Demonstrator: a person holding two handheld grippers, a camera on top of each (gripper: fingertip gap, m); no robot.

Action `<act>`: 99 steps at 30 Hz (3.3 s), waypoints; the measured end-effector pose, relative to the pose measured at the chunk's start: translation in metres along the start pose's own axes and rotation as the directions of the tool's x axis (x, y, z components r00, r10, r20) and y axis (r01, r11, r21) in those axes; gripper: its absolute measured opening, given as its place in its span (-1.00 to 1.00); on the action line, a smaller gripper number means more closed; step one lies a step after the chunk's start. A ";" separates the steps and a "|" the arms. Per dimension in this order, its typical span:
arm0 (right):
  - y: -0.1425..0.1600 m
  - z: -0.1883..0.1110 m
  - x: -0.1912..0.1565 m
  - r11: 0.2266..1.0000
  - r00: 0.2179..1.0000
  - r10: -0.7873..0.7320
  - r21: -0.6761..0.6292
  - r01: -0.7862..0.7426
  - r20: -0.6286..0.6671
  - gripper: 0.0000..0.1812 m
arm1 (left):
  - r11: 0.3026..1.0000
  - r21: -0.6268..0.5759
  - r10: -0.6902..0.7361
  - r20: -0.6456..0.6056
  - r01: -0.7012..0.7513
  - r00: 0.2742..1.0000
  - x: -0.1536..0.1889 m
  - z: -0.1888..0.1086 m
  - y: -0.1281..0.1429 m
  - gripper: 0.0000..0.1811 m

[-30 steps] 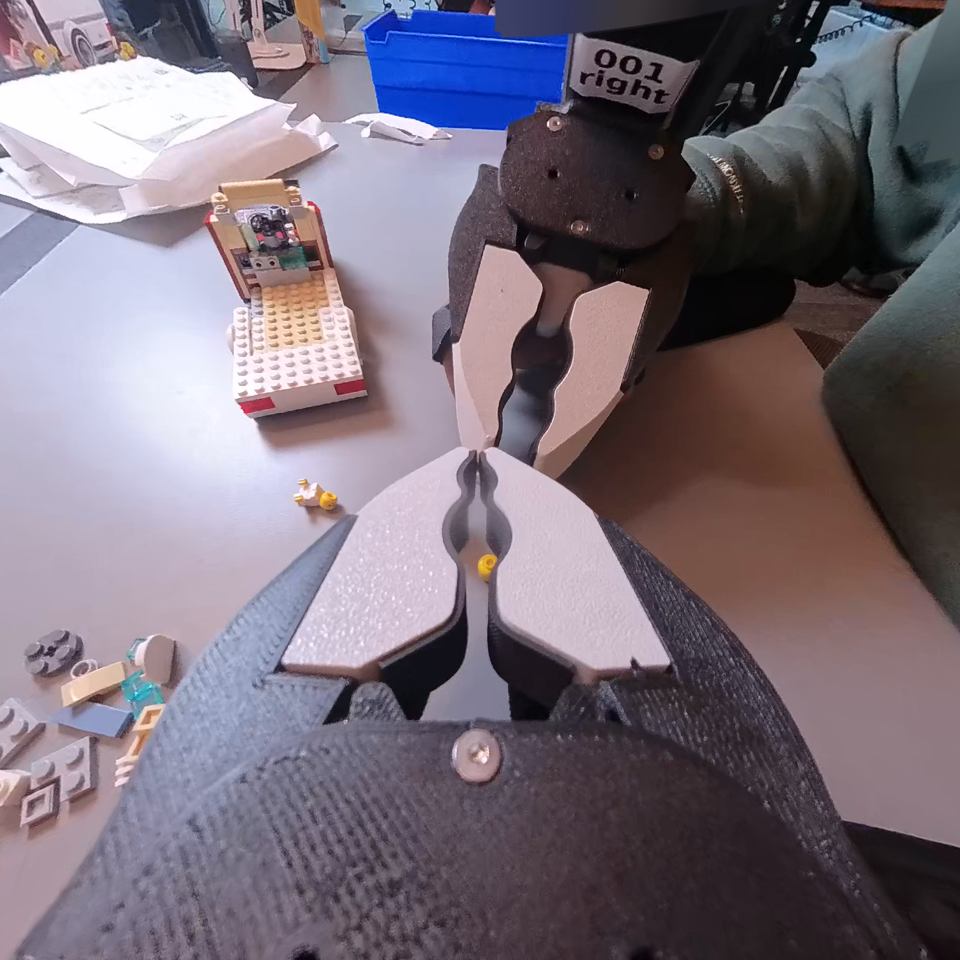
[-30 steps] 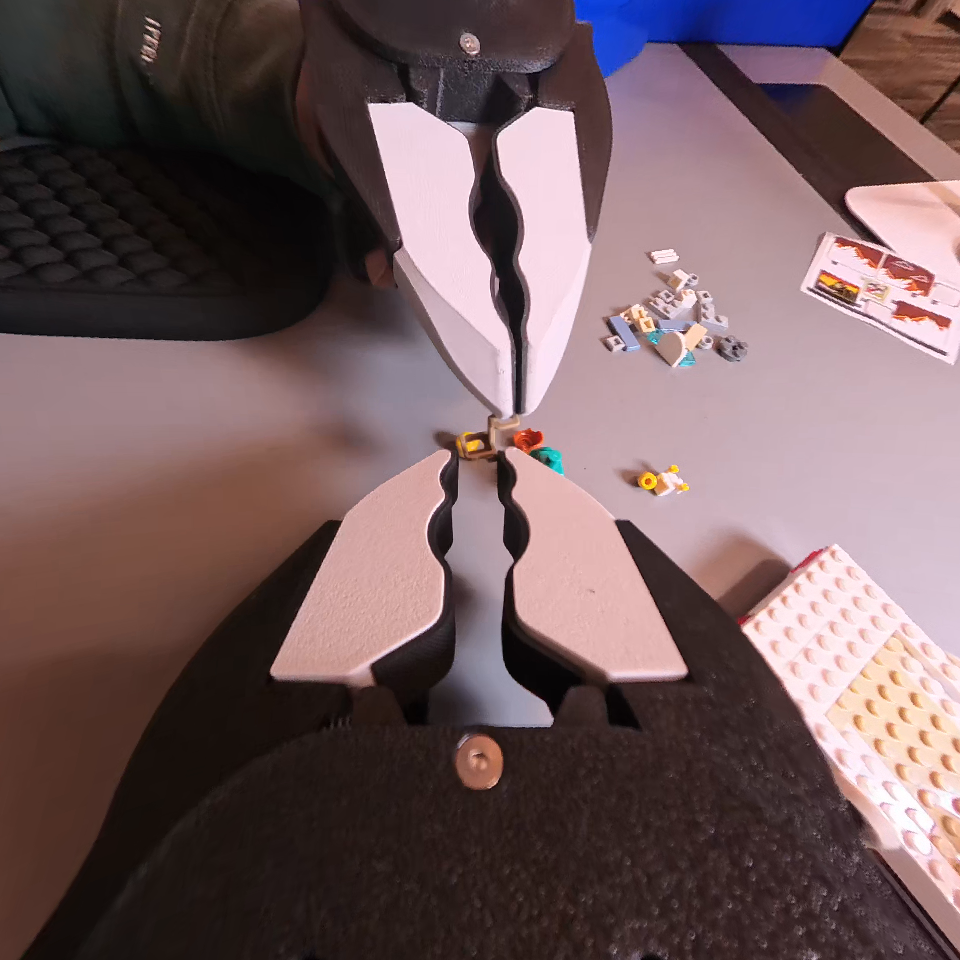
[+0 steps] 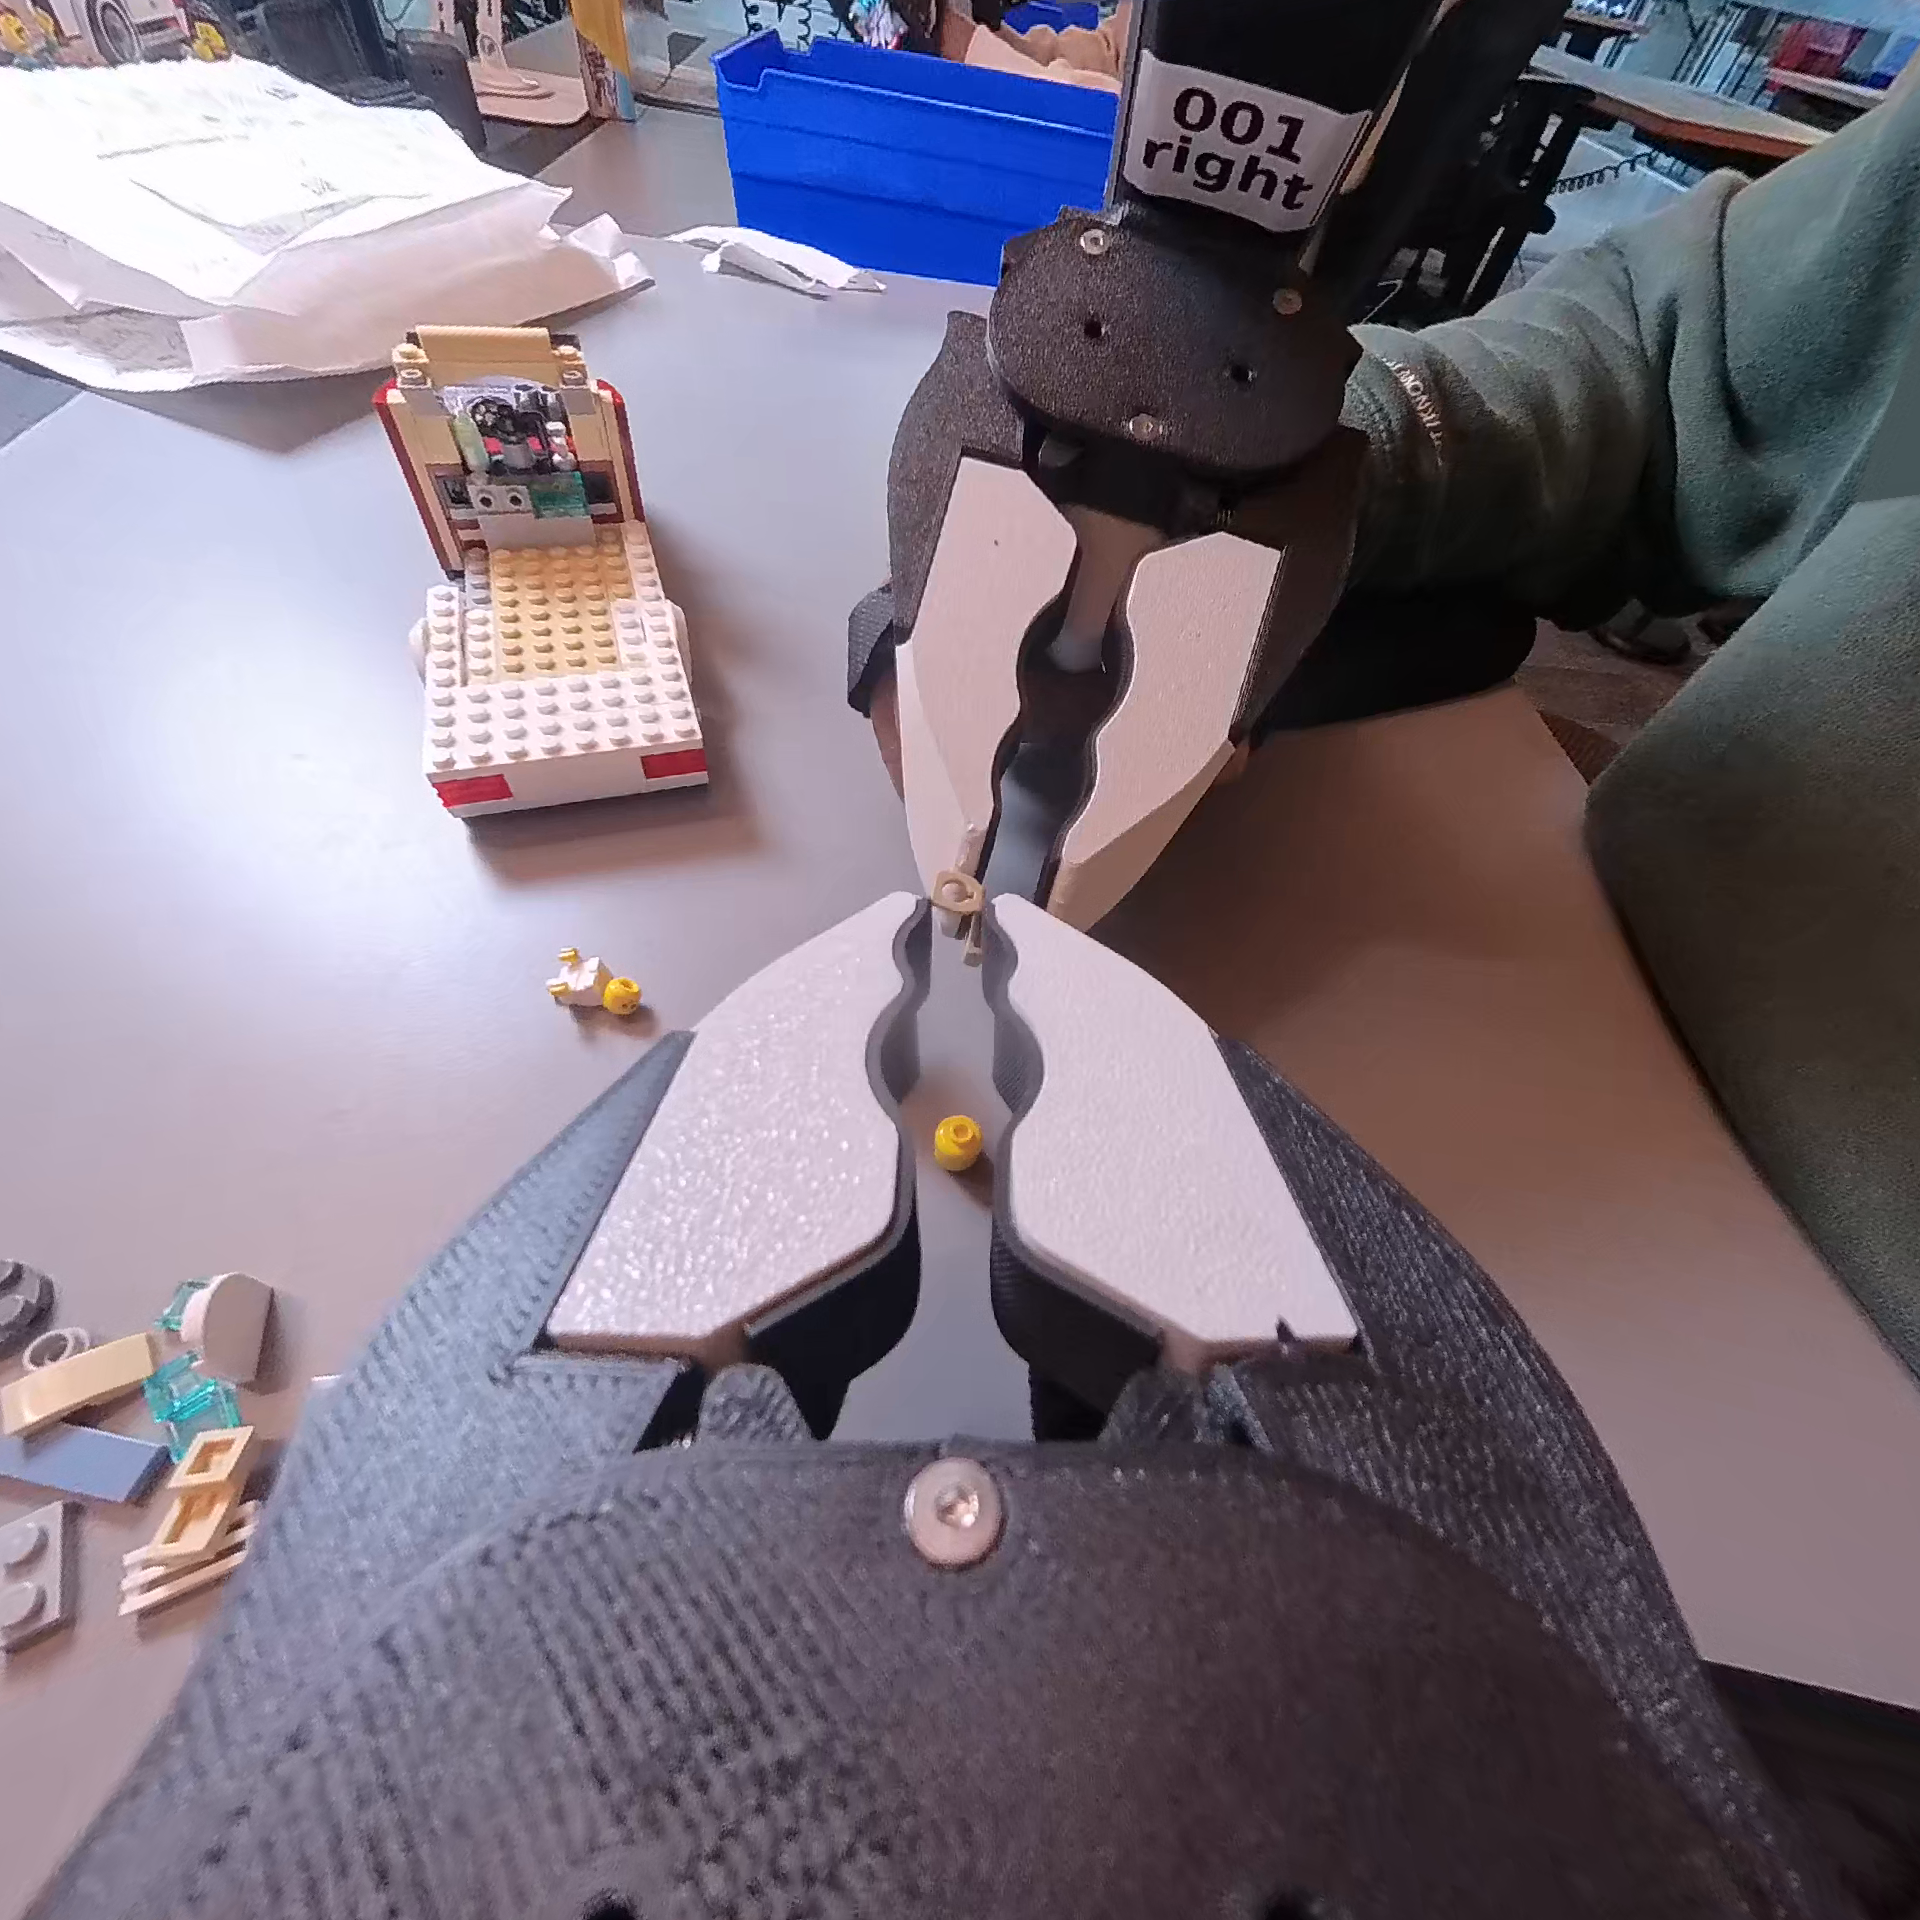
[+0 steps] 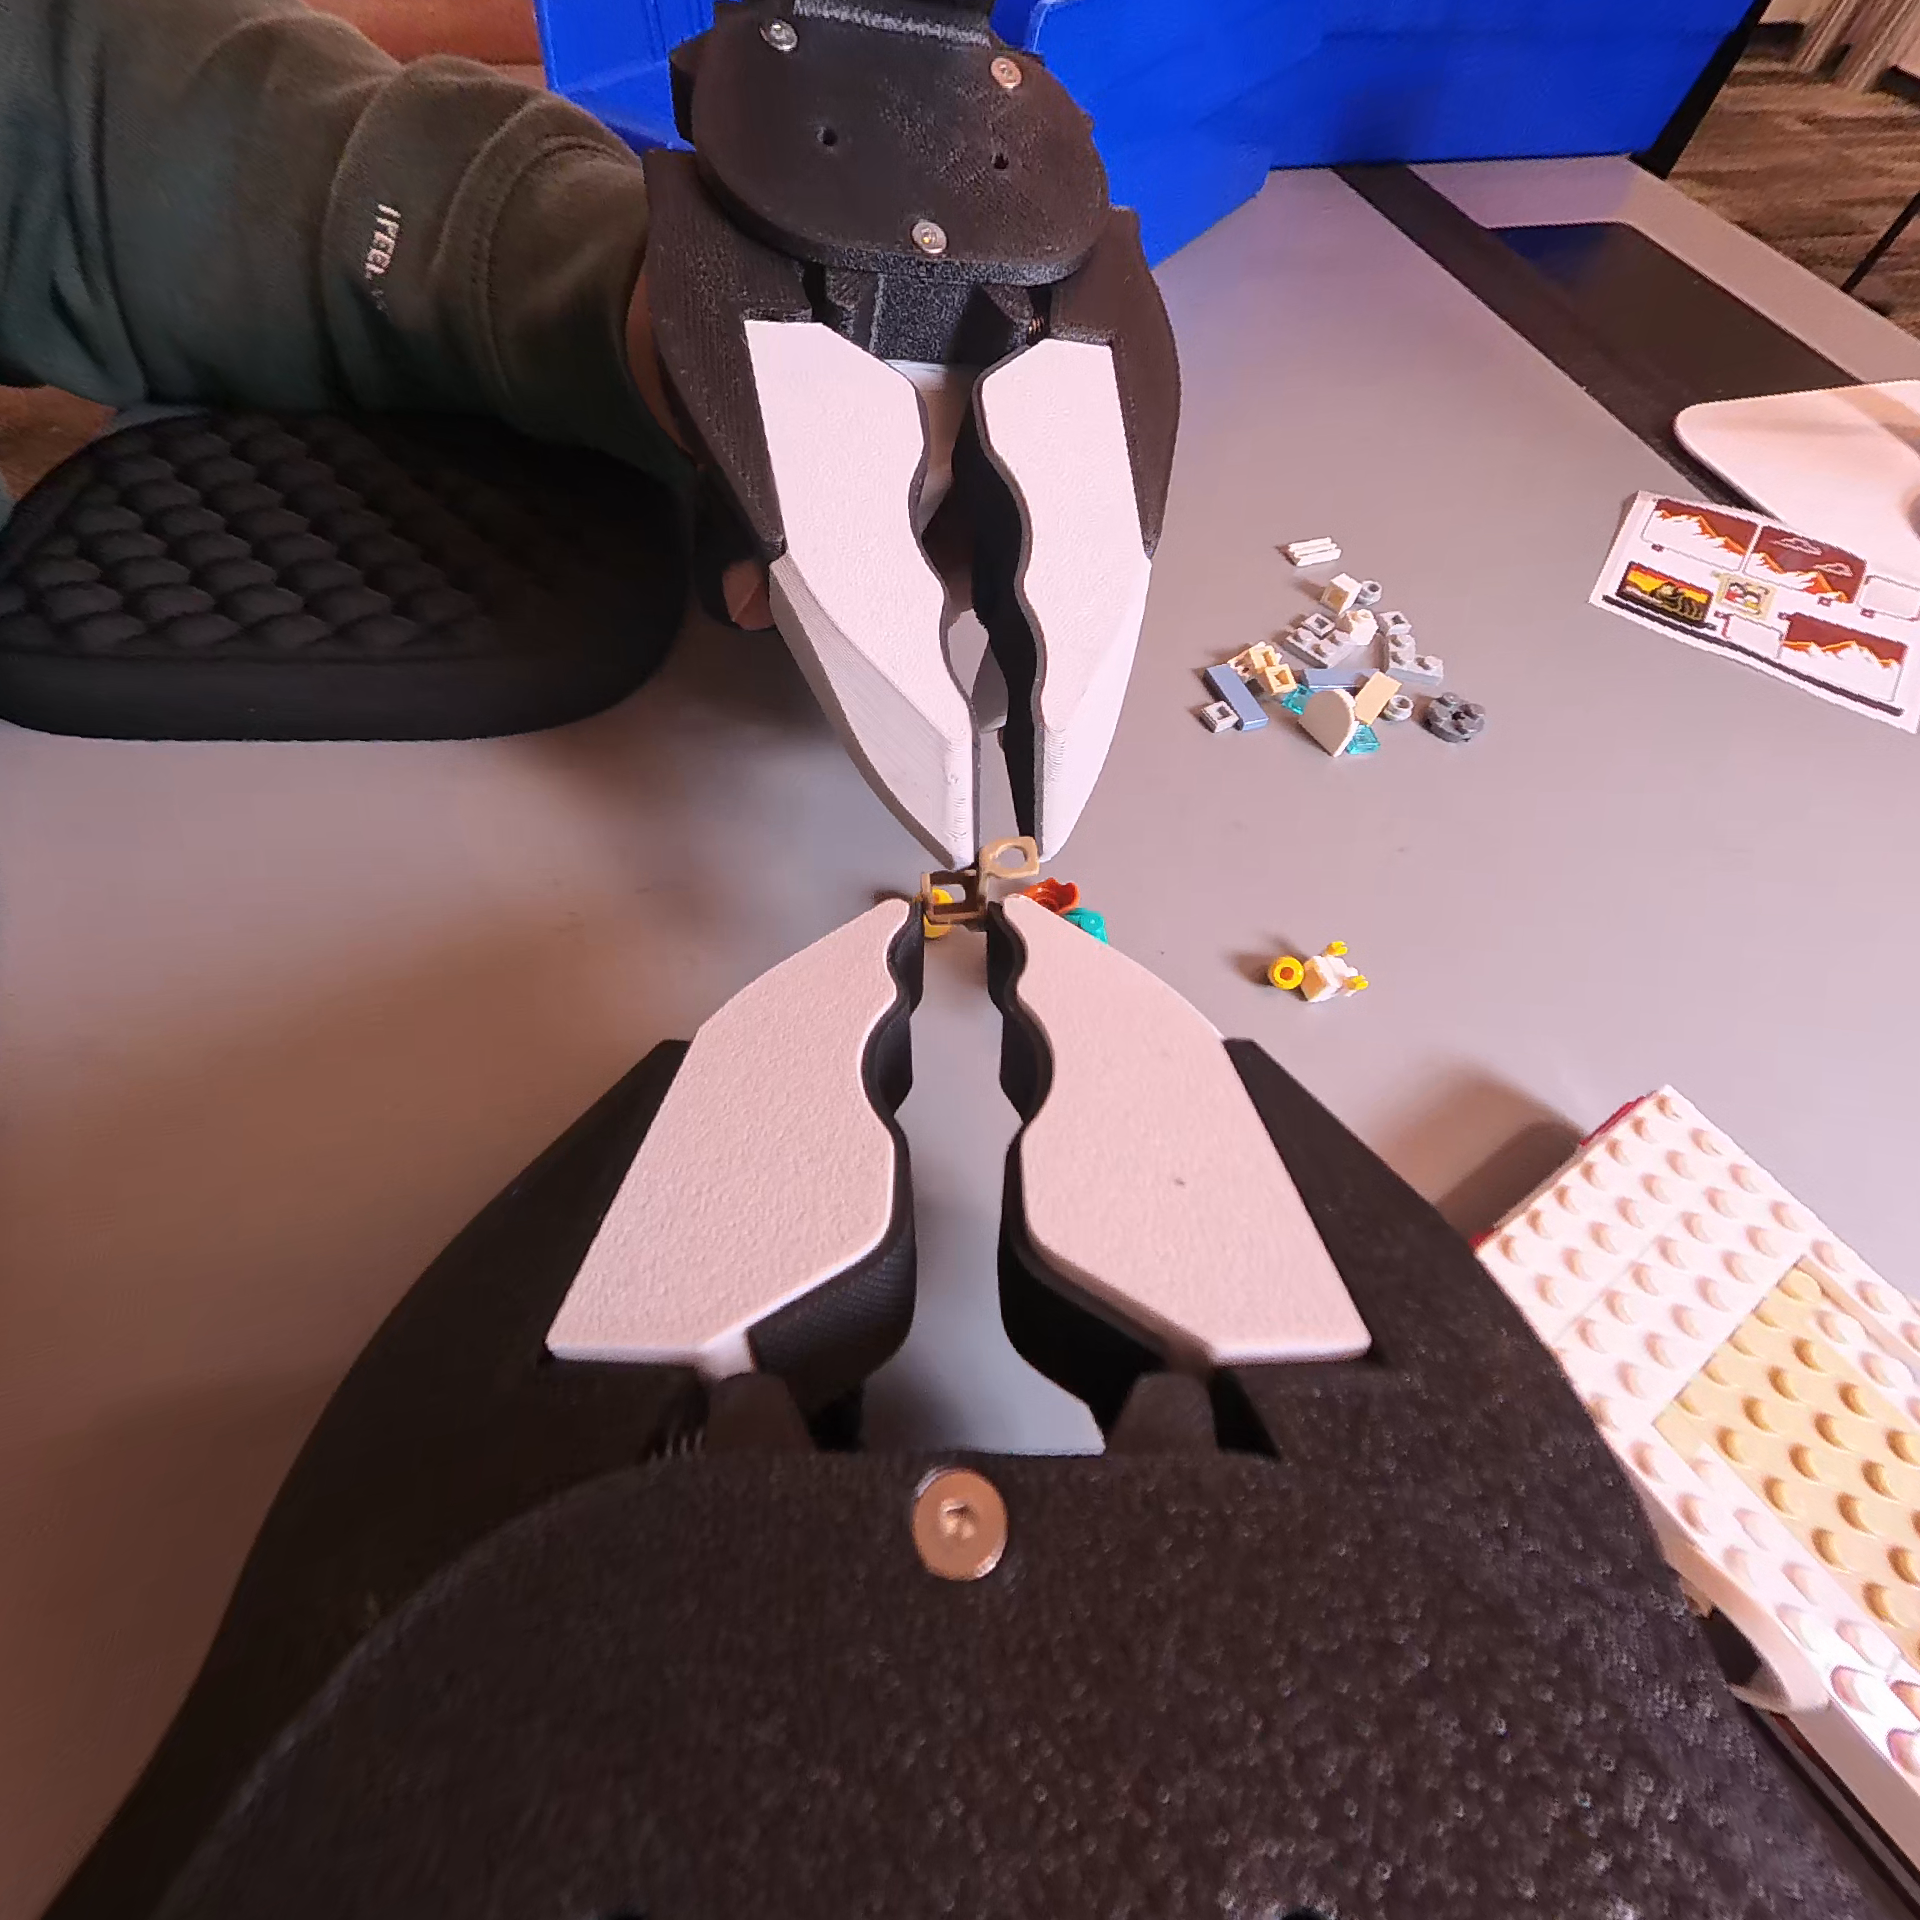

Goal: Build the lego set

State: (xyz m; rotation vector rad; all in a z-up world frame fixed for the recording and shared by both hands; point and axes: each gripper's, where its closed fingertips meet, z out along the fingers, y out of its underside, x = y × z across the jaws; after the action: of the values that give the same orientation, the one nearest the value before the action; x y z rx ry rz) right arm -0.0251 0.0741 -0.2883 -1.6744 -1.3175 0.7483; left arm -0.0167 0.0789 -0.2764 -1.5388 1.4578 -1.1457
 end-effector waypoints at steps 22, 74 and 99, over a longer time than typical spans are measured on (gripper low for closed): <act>0.014 0.002 0.081 0.925 0.987 -0.143 -0.364 0.107 -0.073 -0.79 | 0.960 -0.108 -0.223 0.258 0.257 0.940 -0.076 -0.011 0.025 -0.90; -0.064 -0.001 0.036 0.858 0.835 -0.512 -0.069 0.509 -0.202 -0.98 | 0.706 0.260 -0.559 -0.366 0.659 0.744 -0.031 -0.037 -0.042 -0.84; -0.051 -0.003 -0.002 0.981 0.968 -0.195 0.046 0.190 0.157 -0.77 | 0.922 0.058 -0.327 -0.418 0.384 0.848 0.012 -0.033 -0.023 -0.88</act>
State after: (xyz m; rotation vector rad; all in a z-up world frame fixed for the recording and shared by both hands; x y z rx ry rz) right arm -0.0460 0.0759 -0.2416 -1.4602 -1.5487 0.7960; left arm -0.0400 0.0716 -0.2421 -1.5781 1.3325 -1.8387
